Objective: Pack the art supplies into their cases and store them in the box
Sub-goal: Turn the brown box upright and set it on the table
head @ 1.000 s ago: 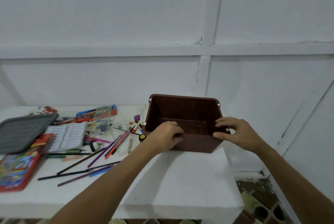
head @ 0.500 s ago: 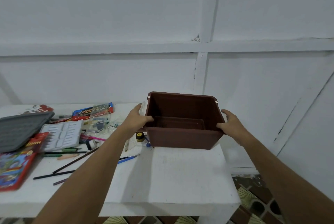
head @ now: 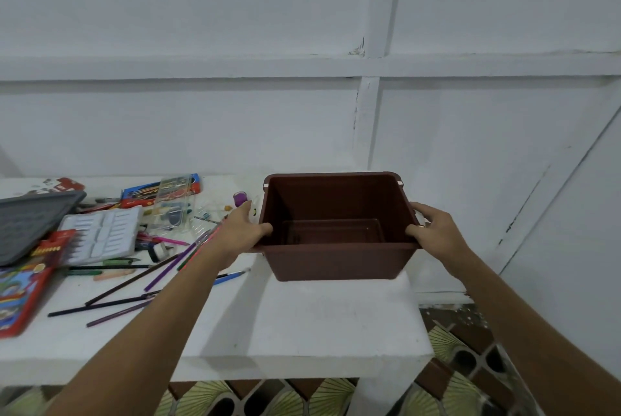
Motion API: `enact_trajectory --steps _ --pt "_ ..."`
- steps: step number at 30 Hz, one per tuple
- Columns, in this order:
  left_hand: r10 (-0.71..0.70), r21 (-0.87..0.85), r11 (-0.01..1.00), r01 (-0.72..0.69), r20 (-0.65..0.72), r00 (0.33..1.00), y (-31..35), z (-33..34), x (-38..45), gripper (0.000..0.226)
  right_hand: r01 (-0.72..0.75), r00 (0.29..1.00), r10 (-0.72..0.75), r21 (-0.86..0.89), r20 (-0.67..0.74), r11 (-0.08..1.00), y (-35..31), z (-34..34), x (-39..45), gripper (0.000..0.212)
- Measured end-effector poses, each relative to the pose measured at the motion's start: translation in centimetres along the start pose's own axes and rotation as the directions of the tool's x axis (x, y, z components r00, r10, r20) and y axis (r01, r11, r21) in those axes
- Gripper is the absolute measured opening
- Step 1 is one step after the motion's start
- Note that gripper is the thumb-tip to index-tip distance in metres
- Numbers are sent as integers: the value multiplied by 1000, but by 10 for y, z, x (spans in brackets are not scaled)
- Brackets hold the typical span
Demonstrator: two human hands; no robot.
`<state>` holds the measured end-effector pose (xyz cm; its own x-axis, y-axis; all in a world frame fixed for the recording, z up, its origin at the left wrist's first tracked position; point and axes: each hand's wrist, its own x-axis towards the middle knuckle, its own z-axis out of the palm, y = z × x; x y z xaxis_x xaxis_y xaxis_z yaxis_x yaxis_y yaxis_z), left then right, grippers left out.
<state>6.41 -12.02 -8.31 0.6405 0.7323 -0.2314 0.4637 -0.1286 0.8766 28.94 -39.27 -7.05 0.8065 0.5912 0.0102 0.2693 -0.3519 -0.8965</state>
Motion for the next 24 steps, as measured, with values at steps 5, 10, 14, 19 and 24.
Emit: enact_trajectory --steps 5,10,14,19,24 --pt "61 76 996 -54 -96 994 8 -8 1 86 13 1000 -13 13 18 1000 -7 14 10 49" --pt "144 273 956 -104 -131 981 17 -15 7 61 6 1000 -6 4 20 1000 -12 26 25 51" --pt "115 326 943 -68 -126 985 19 -21 8 55 4 1000 -4 -1 22 1000 -14 34 37 53" --pt "170 417 907 -65 -220 960 24 -21 12 54 13 998 -21 -121 -61 993 -21 40 36 55" --pt "208 371 923 -100 -261 943 27 -28 11 59 280 932 -356 -474 -75 835 -50 53 35 61"
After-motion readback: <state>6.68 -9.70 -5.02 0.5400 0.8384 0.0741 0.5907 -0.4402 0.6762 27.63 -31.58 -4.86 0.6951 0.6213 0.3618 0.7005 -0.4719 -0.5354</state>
